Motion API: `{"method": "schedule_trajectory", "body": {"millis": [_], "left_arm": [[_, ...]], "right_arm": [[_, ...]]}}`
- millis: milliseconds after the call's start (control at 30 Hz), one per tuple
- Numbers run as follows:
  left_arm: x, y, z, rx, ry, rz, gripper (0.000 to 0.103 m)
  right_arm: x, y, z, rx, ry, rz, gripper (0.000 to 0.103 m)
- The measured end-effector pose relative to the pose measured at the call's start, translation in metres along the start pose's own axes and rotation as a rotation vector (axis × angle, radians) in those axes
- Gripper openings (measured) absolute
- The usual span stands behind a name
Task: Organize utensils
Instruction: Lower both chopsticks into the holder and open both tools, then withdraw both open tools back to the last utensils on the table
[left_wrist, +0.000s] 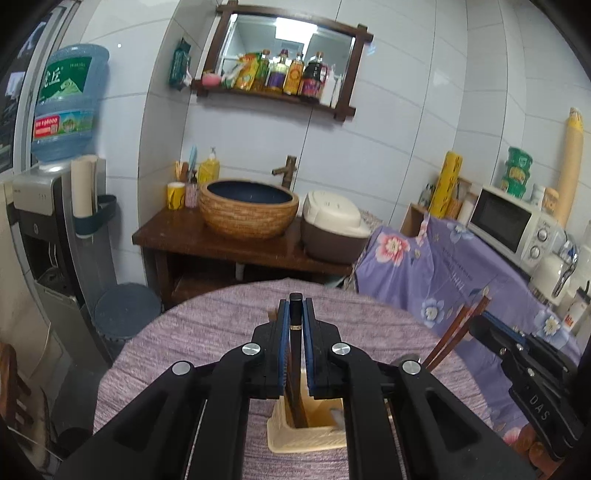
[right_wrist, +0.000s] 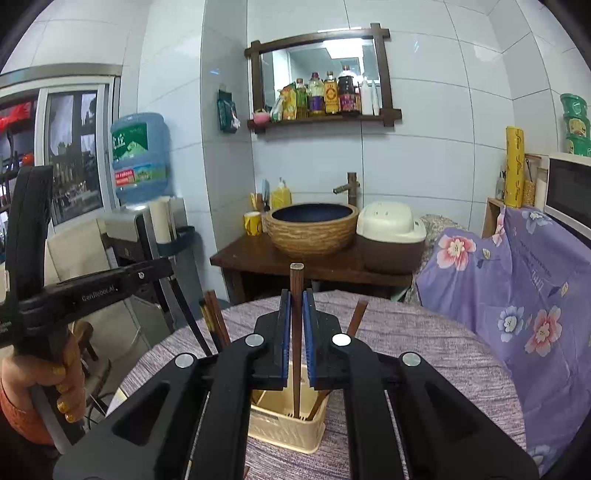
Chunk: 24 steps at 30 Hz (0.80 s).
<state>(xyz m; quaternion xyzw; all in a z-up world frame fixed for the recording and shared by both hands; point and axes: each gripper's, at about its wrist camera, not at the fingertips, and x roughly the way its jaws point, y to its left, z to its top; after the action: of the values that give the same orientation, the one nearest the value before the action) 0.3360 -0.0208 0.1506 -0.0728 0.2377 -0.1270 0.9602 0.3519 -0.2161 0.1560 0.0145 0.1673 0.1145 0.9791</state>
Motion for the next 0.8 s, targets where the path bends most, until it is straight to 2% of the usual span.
{"method": "schedule_trajectory", "body": {"millis": [233, 333, 400, 467, 500, 533, 567, 600, 700, 800], "left_arm": [[0.024, 0.007, -0.027, -0.004, 0.066, 0.001, 0.008], [0.025, 0.010, -0.032, -0.018, 0.083, -0.025, 0.009], [0.018, 0.012, -0.036, -0.021, 0.078, -0.027, 0.019], [0.006, 0.012, -0.041, -0.024, 0.050, -0.017, 0.062], [-0.004, 0.014, -0.046, -0.027, 0.025, -0.008, 0.066], [-0.012, 0.014, -0.051, -0.021, 0.013, 0.000, 0.066], [-0.017, 0.014, -0.058, -0.009, 0.011, 0.009, 0.067], [-0.021, 0.013, -0.064, 0.002, 0.013, 0.019, 0.067], [-0.030, 0.016, -0.092, 0.030, 0.043, 0.054, 0.070], [-0.029, 0.023, -0.125, 0.034, 0.111, 0.097, 0.070]], "right_arm": [[0.015, -0.001, -0.017, 0.006, 0.049, 0.006, 0.008], [0.012, -0.001, -0.023, 0.003, 0.041, 0.000, 0.008], [0.006, 0.000, -0.027, 0.000, 0.033, -0.005, 0.009], [-0.003, 0.000, -0.033, 0.006, 0.036, -0.013, 0.015], [-0.009, 0.000, -0.038, 0.010, 0.040, -0.021, 0.028], [-0.013, 0.000, -0.042, 0.012, 0.043, -0.024, 0.048], [-0.019, 0.002, -0.050, 0.008, 0.050, -0.029, 0.057], [-0.023, 0.003, -0.056, 0.000, 0.057, -0.038, 0.061], [-0.030, 0.013, -0.090, -0.046, 0.125, -0.098, 0.062], [-0.030, 0.019, -0.126, -0.049, 0.210, -0.116, 0.062]]}}
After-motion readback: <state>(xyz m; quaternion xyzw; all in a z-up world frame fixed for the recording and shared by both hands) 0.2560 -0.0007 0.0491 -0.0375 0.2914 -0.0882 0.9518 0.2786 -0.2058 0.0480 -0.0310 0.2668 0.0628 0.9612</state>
